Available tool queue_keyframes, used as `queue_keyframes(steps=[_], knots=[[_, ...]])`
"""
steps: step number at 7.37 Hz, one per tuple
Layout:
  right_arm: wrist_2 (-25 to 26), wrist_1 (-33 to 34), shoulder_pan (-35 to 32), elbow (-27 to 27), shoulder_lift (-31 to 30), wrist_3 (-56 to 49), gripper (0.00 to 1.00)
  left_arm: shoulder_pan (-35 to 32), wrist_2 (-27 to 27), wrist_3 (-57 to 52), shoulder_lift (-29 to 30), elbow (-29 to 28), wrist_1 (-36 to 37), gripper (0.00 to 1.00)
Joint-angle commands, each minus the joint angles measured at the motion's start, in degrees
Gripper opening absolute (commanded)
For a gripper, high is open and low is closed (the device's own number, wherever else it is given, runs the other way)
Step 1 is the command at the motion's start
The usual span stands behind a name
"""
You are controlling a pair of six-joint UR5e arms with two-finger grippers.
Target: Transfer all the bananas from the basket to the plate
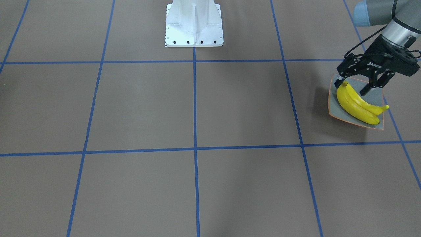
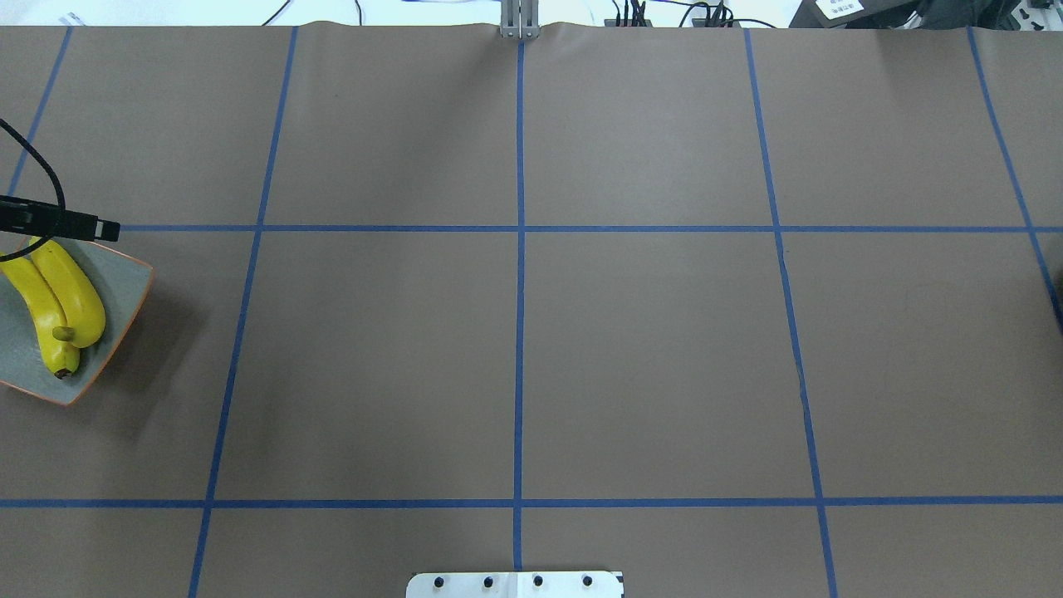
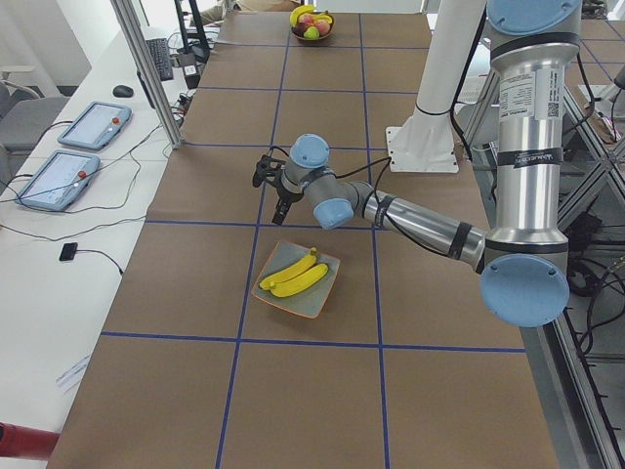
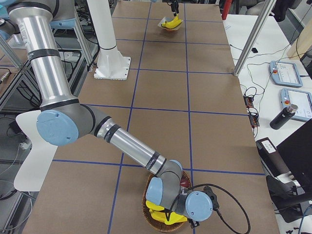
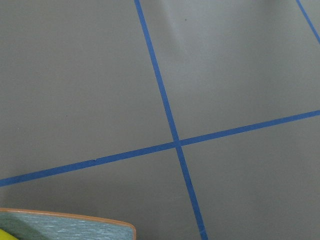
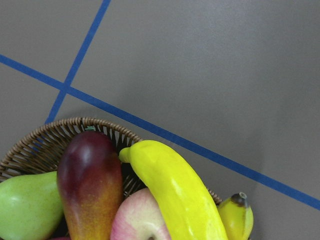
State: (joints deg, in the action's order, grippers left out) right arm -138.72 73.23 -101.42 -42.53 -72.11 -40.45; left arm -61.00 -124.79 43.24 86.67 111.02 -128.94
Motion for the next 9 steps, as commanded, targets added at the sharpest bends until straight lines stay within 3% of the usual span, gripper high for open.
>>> queue_keyframes(steps=[1,4,6,7,9], knots=[[1.08,-0.02,0.44,1.48,0.04,0.10,0.99,-0.09,-0.01,0.00,-0.18,0.51,0.00,1.00],[1.43,-0.11,1.14,1.57,-0.57,0.28,0.94,-0.09,-0.01,0.00,-0.10,0.60,0.00,1.00],[2.92,-7.45,2.28,4.63,-0.75,3.24,0.88,0.00,-0.01,0.00,-0.01,0.60,0.00,1.00],[3.28,-7.58,2.81,4.39,-0.23,3.79,0.79,0.00,0.08,0.00,-0.01,0.60,0.00,1.00],[3.89,-7.58,2.81,4.30,-0.22,3.80,0.50,0.00,-0.01,0.00,-0.01,0.60,0.00,1.00]])
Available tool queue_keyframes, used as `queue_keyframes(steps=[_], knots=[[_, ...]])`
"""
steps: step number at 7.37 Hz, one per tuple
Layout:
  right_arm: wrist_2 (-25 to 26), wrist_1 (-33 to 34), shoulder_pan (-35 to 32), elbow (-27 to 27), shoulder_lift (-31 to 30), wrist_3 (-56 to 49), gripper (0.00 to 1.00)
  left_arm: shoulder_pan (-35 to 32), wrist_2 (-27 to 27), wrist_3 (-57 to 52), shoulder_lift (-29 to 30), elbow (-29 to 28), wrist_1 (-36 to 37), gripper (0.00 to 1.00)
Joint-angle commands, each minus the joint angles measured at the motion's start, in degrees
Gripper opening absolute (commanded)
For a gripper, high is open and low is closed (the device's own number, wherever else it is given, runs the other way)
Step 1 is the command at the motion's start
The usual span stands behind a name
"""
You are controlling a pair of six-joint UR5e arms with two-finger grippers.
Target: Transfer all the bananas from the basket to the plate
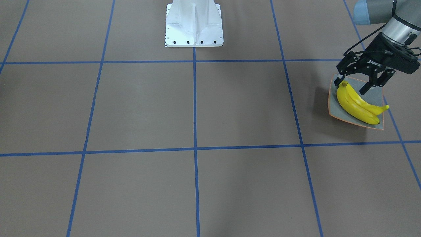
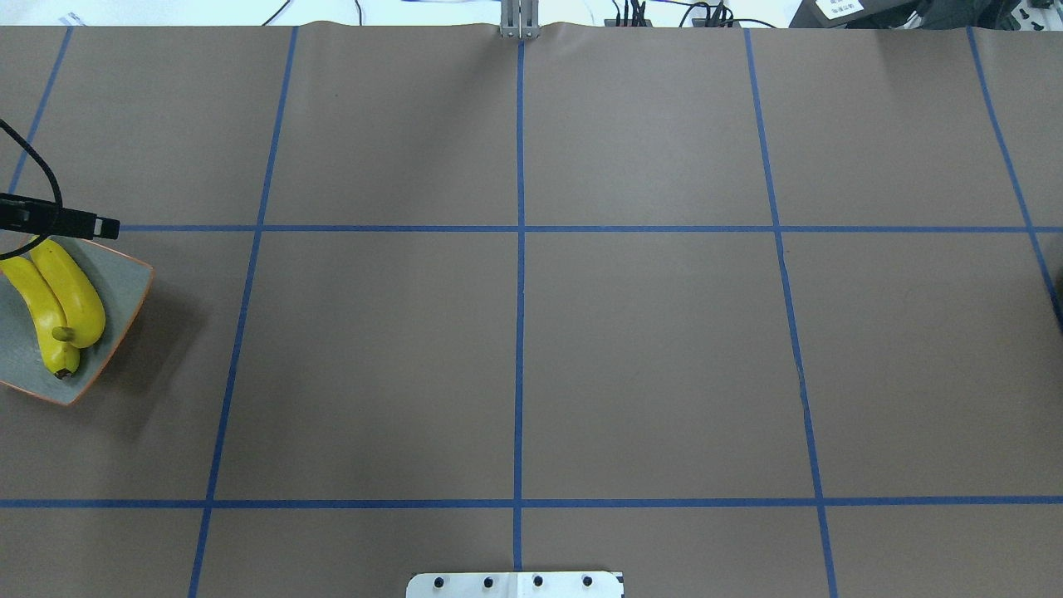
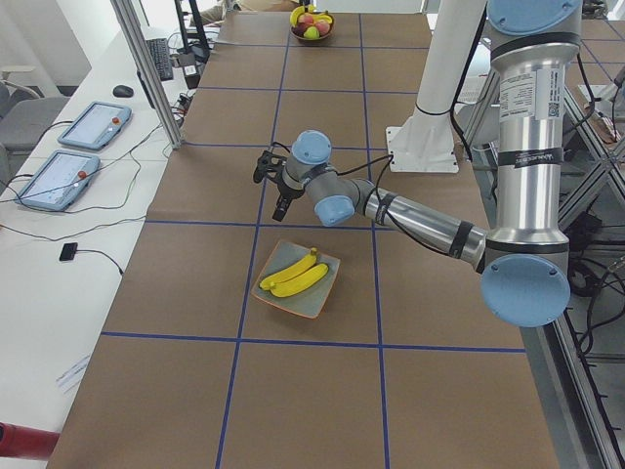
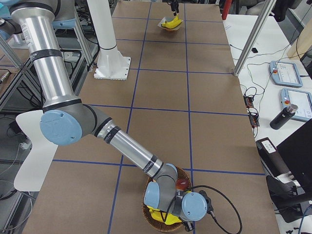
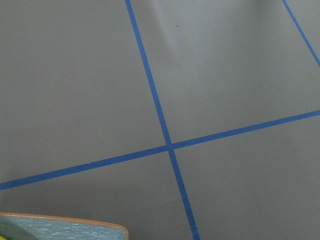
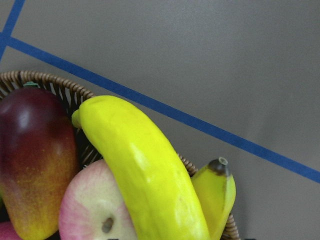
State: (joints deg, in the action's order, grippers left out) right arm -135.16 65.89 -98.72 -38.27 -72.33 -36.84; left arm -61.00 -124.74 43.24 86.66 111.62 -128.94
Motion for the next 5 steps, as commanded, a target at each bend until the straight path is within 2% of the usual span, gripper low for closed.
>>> queue_keyframes(steps=[1,2,4,5], knots=[[0.24,-0.24,0.11,0.04,-0.18,0.28,0.32,0.09,-0.06,0.00,0.00,-0.09,0.00,1.00],[-0.02,-0.24,0.11,-0.66,-0.27,0.62,0.02,0.09,-0.06,0.00,0.09,-0.09,0.00,1.00],[-0.11,0.20,0.02,-4.86,-0.62,2.46,0.00,0.18,-0.15,0.00,0.18,-0.26,0.09,1.00],[-0.20,1.86,-0.16,-8.71,-1.40,3.43,0.00,0.18,-0.23,0.00,0.18,-0.26,0.09,1.00]])
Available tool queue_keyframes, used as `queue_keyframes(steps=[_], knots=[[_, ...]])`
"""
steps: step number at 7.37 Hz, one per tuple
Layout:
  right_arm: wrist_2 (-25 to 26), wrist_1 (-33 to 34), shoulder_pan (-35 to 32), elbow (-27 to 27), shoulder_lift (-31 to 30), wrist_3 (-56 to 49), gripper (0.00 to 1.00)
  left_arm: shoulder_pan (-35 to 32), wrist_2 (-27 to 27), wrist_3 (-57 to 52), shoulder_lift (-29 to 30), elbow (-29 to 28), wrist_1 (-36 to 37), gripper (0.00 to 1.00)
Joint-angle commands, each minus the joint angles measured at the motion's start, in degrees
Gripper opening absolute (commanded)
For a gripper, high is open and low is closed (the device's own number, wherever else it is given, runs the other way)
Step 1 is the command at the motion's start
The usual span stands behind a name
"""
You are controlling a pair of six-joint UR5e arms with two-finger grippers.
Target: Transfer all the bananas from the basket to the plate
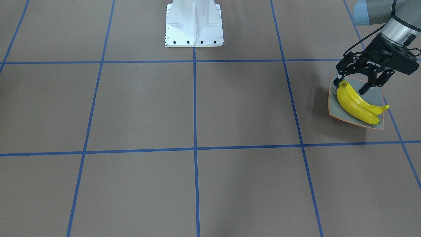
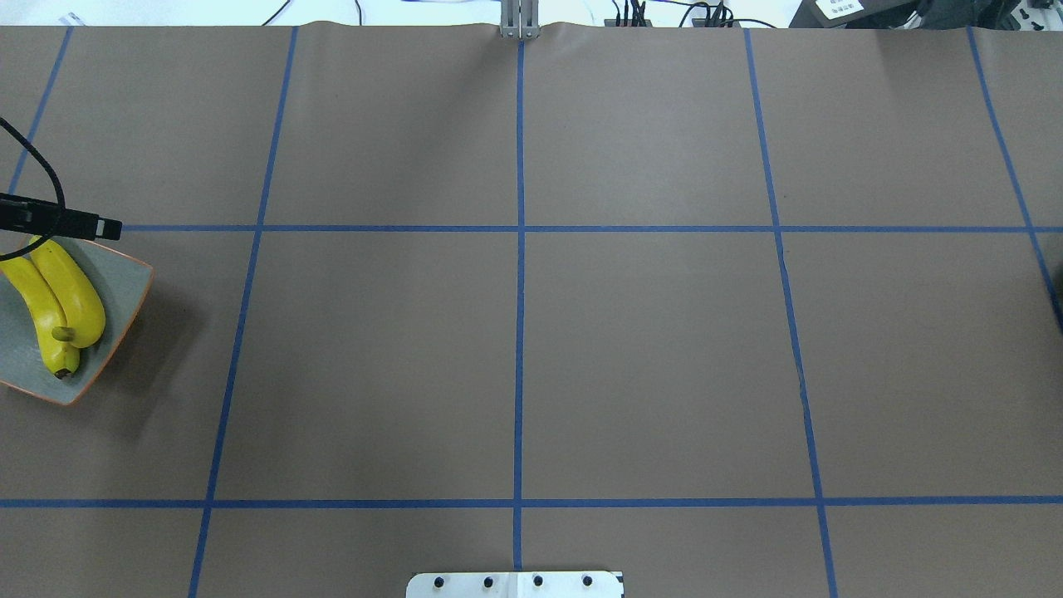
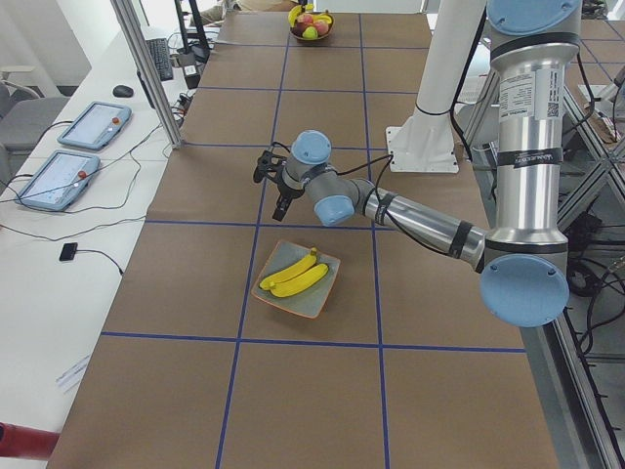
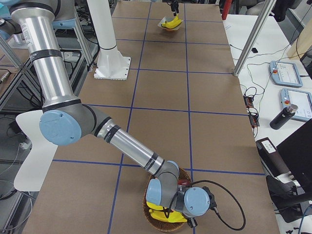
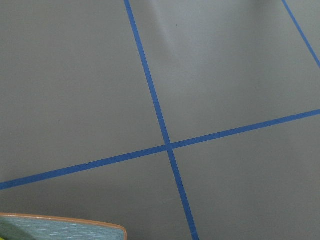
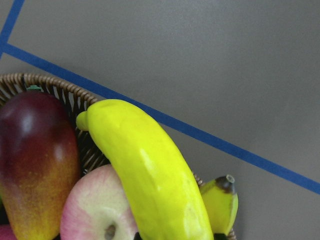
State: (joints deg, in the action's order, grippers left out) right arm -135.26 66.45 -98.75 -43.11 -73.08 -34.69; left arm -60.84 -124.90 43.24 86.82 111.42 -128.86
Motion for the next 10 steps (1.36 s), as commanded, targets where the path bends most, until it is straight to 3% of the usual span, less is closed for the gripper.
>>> queue_keyframes(steps=[1,3,4,7,10], knots=[[-0.09,7.23,-1.00,-10.00,-1.44,1.21,0.00,0.02,-0.16,0.09,0.11,0.11,0.01,1.00],[-0.53,18.83,-1.98,-21.43,-1.80,1.64,0.00,0.02,-0.25,0.18,0.28,0.20,-0.07,1.00],[-2.62,20.98,-1.98,-25.40,-1.72,7.30,0.00,0.19,-0.34,0.87,0.46,0.38,-0.16,1.00],[-10.52,20.38,0.21,-32.98,-1.98,24.89,0.00,3.51,-0.34,11.48,7.73,0.29,-0.60,1.00],[-11.96,20.30,6.00,-43.68,-1.98,44.81,0.00,10.89,0.18,20.80,15.99,0.20,-0.60,1.00]])
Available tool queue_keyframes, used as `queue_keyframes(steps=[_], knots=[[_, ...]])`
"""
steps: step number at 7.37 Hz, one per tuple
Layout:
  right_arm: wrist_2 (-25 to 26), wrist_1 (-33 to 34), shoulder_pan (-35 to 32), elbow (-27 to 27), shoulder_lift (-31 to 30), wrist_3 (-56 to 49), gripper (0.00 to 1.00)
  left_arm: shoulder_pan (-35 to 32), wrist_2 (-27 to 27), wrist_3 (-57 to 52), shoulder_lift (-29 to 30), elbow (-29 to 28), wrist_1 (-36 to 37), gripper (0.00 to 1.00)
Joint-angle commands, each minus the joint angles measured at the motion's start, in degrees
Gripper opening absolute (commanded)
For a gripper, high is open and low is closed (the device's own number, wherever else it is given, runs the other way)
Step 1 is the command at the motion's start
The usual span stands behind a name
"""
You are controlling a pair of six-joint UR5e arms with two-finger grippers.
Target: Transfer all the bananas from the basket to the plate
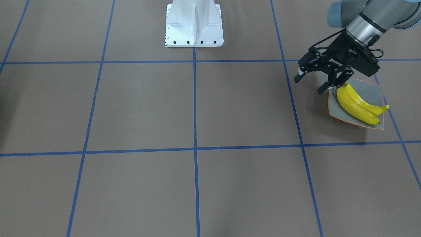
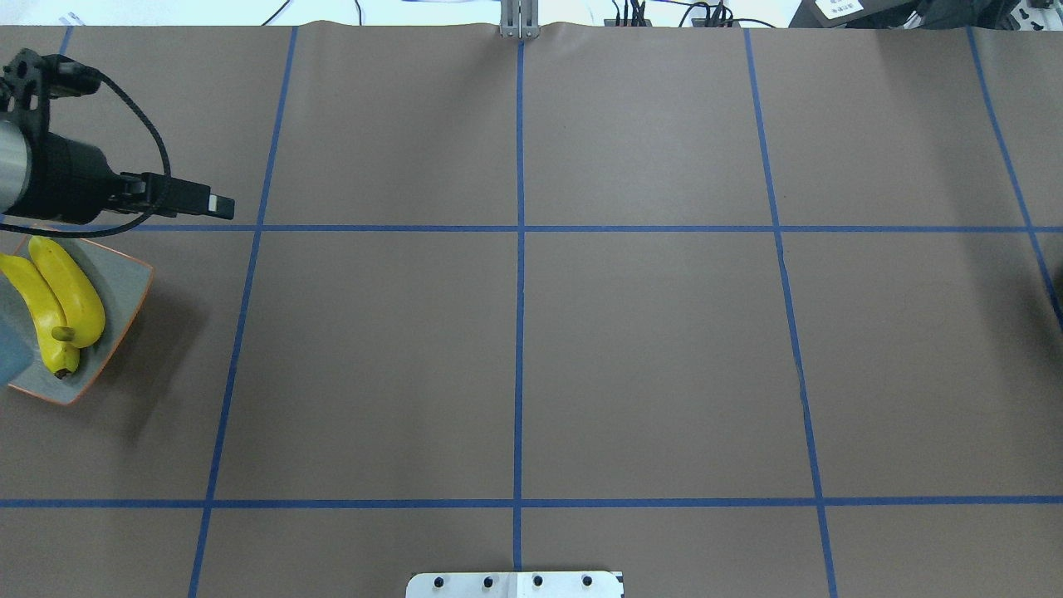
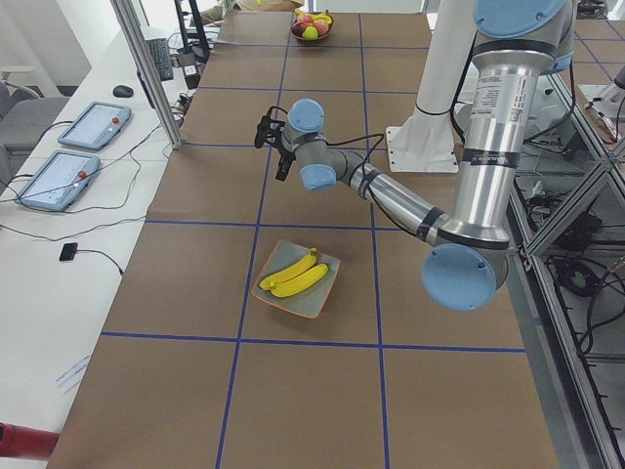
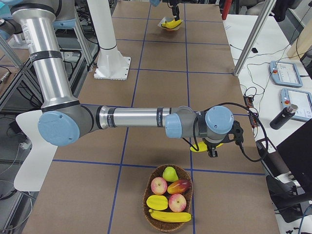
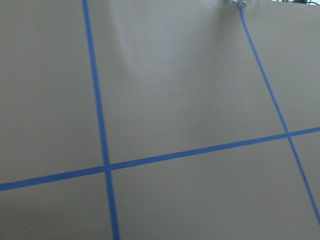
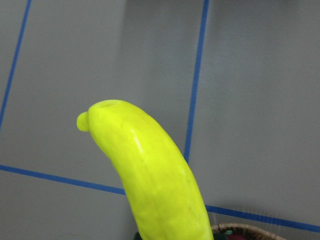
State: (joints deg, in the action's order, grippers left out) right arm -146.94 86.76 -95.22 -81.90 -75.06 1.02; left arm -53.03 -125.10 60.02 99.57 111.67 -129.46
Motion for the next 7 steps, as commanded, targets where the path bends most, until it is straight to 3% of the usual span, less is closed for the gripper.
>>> queue_keyframes(steps=[1,4,6,7], knots=[[-0.28,-0.10,3.97,-8.76,0.00,16.31,0.00,4.77,0.64,5.79,5.17,-0.05,-0.09,1.00],[0.07,-0.80,10.64,-20.63,0.70,39.42,0.00,8.28,0.64,8.09,11.75,-1.19,0.17,1.00],[1.38,-10.94,15.56,-22.69,1.14,56.63,0.00,10.40,0.73,11.95,16.07,-1.81,0.00,1.00],[4.61,-16.83,19.16,-22.78,3.14,67.07,0.00,10.84,0.73,12.75,17.22,-1.90,0.00,1.00]])
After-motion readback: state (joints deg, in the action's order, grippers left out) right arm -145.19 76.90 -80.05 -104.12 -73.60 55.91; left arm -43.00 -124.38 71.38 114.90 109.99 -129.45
